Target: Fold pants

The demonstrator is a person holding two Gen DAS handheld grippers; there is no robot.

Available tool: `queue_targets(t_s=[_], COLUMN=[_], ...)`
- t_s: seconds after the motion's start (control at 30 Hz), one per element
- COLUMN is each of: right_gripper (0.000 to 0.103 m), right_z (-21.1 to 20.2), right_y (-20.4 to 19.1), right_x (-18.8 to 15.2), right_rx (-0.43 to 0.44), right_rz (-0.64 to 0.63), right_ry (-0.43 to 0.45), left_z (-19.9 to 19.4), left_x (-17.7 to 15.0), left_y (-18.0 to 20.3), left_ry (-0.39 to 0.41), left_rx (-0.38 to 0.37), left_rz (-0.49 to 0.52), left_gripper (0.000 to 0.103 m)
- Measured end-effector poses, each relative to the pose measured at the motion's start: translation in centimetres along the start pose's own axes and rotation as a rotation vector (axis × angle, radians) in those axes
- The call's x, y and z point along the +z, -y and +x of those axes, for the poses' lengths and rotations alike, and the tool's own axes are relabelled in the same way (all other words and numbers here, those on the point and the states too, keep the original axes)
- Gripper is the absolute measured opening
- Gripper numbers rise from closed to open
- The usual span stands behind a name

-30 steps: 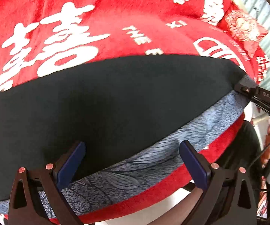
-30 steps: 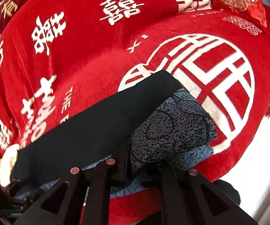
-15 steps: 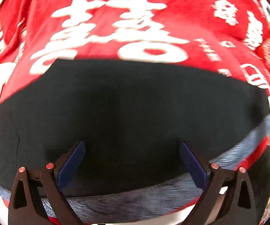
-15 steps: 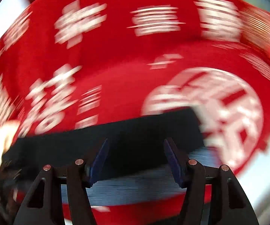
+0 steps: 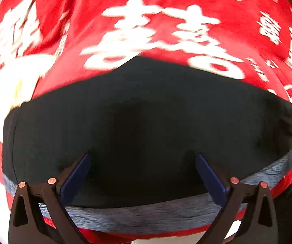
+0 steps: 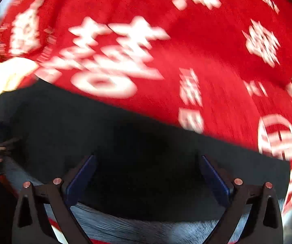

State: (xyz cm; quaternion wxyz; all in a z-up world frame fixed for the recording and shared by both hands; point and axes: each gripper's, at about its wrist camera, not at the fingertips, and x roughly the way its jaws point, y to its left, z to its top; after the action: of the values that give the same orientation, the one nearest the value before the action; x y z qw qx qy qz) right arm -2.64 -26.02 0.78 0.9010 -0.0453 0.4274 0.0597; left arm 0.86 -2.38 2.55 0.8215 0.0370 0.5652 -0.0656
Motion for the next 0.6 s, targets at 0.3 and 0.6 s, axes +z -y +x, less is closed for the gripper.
queue_targets(t_s=[0.3, 0.6], right_gripper=[0.082, 0.092], right_z=[6.1, 13.3], right_y=[-9.4, -14.2], right_x=[10.0, 11.8], right_rx=[0.336, 0.172], right_rz=[-0.273, -0.347], right_ry=[-0.042, -0.197], left_z=[-0.2, 0.2], left_x=[-0.8, -1.0], left_y=[-1.3, -0.9], left_ry=[0.021, 0.04], left_rx=[-0.025, 0.013], left_rz=[0.004, 0.025], left_gripper=[0.103, 0.103])
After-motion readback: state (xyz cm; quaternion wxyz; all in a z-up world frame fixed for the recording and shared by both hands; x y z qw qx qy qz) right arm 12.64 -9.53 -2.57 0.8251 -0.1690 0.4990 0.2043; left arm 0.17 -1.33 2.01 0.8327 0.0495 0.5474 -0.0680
